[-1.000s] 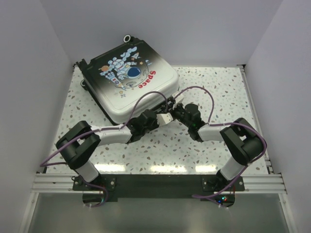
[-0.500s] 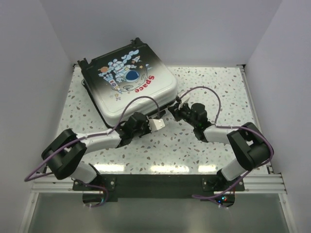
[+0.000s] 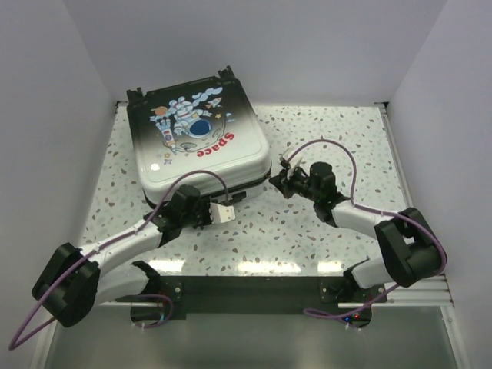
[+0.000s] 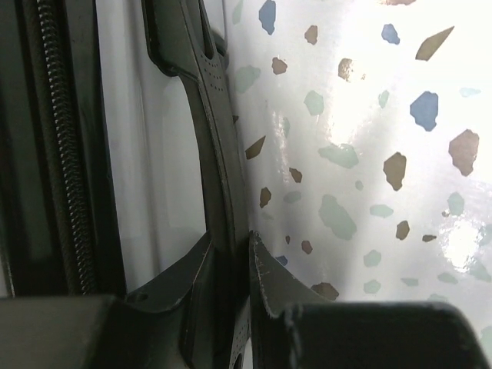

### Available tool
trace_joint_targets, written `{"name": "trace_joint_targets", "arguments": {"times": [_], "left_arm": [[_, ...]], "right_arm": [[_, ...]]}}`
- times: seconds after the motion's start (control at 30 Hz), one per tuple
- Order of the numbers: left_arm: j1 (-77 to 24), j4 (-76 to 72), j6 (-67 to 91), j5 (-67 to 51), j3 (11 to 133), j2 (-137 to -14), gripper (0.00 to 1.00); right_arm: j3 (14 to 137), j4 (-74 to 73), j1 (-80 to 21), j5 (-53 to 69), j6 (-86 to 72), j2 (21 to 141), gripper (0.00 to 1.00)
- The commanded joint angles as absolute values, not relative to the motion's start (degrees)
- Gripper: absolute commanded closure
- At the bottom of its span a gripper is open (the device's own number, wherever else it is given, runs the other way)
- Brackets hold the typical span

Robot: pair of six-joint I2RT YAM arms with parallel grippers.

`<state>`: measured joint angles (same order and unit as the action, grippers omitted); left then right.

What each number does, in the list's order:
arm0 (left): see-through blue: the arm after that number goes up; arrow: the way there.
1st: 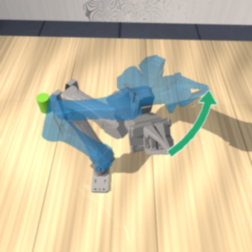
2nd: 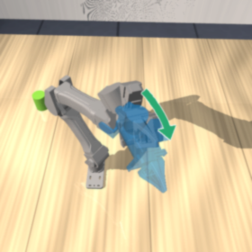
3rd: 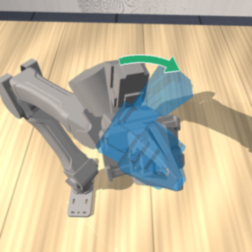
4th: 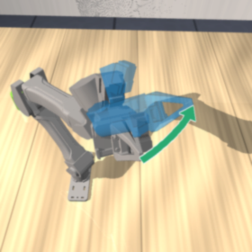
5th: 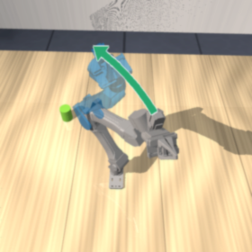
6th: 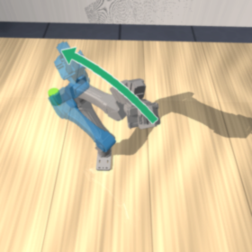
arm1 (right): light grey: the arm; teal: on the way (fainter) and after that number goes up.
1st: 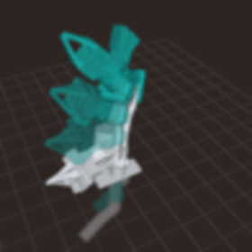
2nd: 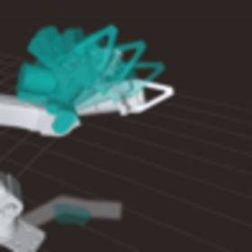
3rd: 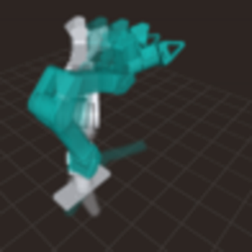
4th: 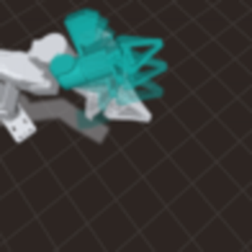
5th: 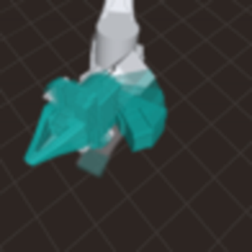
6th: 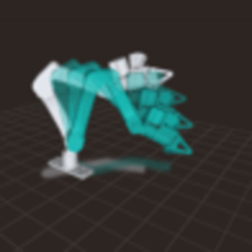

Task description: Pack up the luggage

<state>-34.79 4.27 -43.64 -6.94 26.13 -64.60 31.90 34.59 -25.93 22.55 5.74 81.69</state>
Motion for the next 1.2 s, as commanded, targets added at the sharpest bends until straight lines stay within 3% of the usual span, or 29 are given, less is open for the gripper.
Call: {"name": "trace_joint_targets", "arguments": {"times": [0.0, 0.77, 1.0, 1.03, 1.07, 1.13, 1.17], "left_arm": [[-29.4, 19.1, -50.4, 2.2, 22.5, -64.8, 1.0], [-24.6, 16.4, -55.8, 2.8, 24.3, -71.9, 1.0], [-24.6, 16.7, -57.9, 0.5, 25.3, -71.1, 0.99], [-24.6, 16.7, -57.3, -1.2, 25.9, -70.4, 0.87], [-24.6, 17.0, -57.0, -2.2, 26.4, -69.2, 0.61], [-24.8, 17.9, -55.3, -6.1, 28.6, -67.9, 0.43], [-24.9, 17.6, -54.4, -7.2, 29.3, -66.7, 0.23]], "right_arm": [[34.1, 32.4, -19.9, 15.9, 11.2, 79.2, 1.0], [59.1, 48.2, -14.9, 25.0, 8.4, 111.1, 1.0], [61.6, 47.5, -14.5, 29.6, 7.2, 112.1, 1.0], [61.4, 47.0, -14.3, 30.0, 7.6, 111.7, 1.0], [61.3, 46.0, -14.2, 30.0, 7.8, 111.4, 1.0], [61.3, 44.9, -13.8, 30.2, 7.9, 110.5, 0.99], [61.5, 43.8, -13.6, 30.7, 7.8, 110.1, 0.79]]}}
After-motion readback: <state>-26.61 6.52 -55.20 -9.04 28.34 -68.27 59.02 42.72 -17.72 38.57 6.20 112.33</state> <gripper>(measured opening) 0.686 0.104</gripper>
